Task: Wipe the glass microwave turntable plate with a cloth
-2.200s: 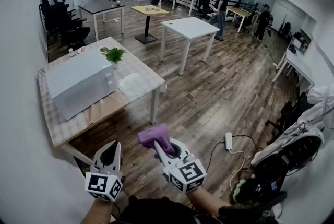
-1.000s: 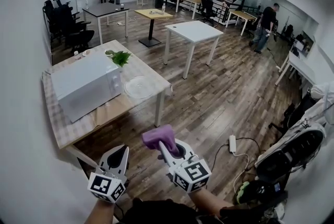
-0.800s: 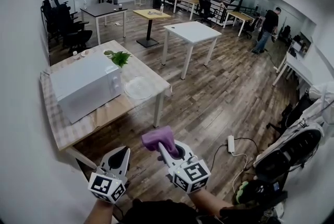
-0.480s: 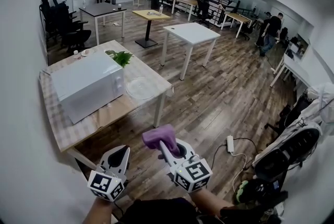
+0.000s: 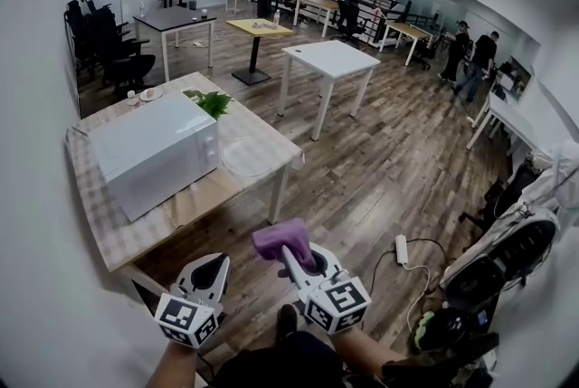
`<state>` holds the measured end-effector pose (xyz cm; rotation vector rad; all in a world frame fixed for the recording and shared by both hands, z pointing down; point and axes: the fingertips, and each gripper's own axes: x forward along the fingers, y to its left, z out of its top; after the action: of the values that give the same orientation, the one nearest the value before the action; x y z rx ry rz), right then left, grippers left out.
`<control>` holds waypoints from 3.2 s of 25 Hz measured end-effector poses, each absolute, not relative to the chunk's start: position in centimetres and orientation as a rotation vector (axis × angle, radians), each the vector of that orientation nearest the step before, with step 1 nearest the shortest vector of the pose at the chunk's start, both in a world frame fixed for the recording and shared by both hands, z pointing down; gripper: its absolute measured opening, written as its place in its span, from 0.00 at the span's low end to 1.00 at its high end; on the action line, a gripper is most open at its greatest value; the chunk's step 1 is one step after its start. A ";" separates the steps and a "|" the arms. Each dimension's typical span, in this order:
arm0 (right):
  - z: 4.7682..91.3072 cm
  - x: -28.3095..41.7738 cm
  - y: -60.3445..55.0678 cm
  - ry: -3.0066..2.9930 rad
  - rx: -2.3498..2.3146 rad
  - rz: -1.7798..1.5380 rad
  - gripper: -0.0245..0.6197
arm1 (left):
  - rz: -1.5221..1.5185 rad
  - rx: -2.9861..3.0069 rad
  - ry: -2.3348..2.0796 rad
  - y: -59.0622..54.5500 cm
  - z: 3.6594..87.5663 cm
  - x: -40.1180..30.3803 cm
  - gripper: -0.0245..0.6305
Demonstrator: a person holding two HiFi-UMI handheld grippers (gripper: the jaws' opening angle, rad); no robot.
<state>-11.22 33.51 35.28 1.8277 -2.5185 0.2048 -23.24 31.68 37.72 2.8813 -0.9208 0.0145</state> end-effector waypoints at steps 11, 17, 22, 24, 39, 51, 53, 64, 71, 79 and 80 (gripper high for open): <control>35.5 -9.2 26.2 -2.572 1.773 0.210 0.14 | -0.046 2.895 -1.005 25.6 36.7 -21.4 0.05; 35.3 -6.6 21.3 -2.608 1.732 0.203 0.14 | 0.010 2.886 -1.002 21.3 37.5 -18.2 0.05; 35.2 -4.0 17.9 -2.623 1.709 0.203 0.14 | -0.010 2.872 -1.035 18.1 37.0 -15.9 0.05; 35.2 -2.9 16.7 -2.629 1.709 0.214 0.14 | 0.000 2.877 -1.043 17.1 36.9 -15.1 0.05; 35.9 5.0 11.0 -2.691 1.627 0.259 0.14 | 0.047 2.780 -1.122 10.5 37.0 -6.9 0.05; 36.9 7.7 8.8 -2.719 1.581 0.278 0.14 | 0.077 2.710 -1.237 8.6 37.8 -5.3 0.05; 37.1 7.7 8.0 -2.717 1.581 0.274 0.14 | 0.070 2.710 -1.246 7.9 37.8 -5.4 0.05; 36.8 5.9 1.4 -2.671 1.586 0.257 0.14 | 0.097 2.739 -1.281 1.5 37.6 -7.1 0.05; 36.8 3.9 -4.5 -2.642 1.568 0.230 0.14 | 0.061 2.737 -1.284 -3.9 37.7 -8.8 0.05; 37.4 1.5 -9.7 -2.624 1.528 0.220 0.14 | 0.024 2.719 -1.328 -9.3 37.5 -11.3 0.05; 37.5 1.2 -10.2 -2.621 1.527 0.223 0.14 | 0.023 2.719 -1.335 -9.8 37.4 -11.6 0.05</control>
<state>1.23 -10.17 37.51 1.5267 -2.6208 0.2233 -11.65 -9.78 37.42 2.7189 -1.3354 0.0230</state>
